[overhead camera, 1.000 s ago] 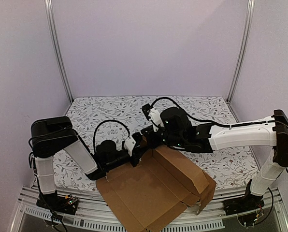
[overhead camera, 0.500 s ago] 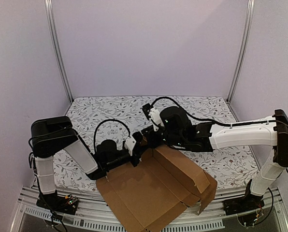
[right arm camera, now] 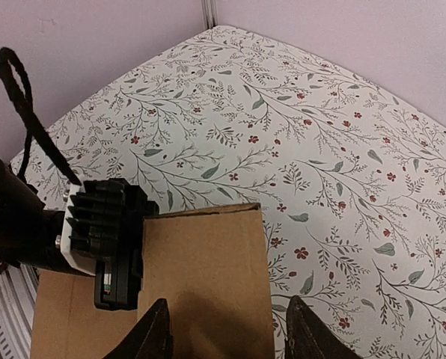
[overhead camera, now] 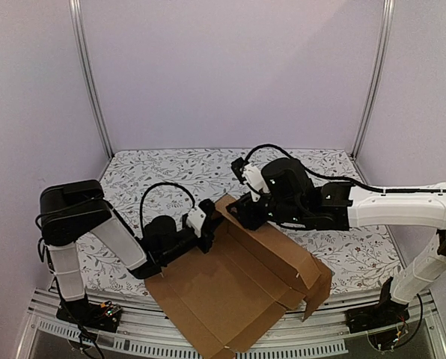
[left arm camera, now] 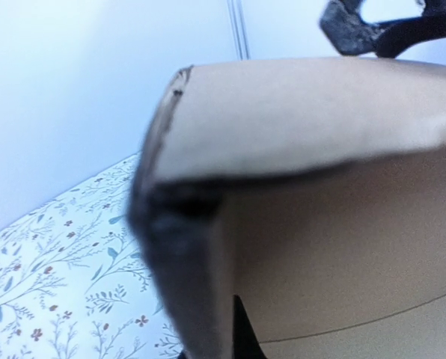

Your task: Fold the paper box

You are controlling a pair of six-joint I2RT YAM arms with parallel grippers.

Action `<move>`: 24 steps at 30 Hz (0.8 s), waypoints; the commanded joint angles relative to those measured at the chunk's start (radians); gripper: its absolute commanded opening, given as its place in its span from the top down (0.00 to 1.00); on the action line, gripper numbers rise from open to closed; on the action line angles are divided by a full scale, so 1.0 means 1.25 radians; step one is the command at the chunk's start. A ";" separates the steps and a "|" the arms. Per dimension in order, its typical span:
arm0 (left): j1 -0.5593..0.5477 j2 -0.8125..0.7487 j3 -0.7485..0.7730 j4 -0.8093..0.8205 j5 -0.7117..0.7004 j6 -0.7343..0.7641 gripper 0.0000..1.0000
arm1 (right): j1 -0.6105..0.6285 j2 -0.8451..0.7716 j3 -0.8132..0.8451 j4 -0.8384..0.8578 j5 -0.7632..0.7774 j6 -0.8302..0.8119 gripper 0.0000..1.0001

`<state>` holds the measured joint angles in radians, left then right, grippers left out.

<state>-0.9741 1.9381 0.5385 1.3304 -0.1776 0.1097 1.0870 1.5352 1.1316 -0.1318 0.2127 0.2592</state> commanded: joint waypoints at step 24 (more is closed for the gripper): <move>-0.009 -0.167 0.041 -0.348 -0.578 -0.153 1.00 | -0.122 -0.219 -0.062 -0.189 0.195 -0.048 0.48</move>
<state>-0.9779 1.7466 0.5346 1.0920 -0.8124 -0.0006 0.9478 1.2808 1.0664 -0.3386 0.4107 0.1879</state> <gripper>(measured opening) 0.028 0.565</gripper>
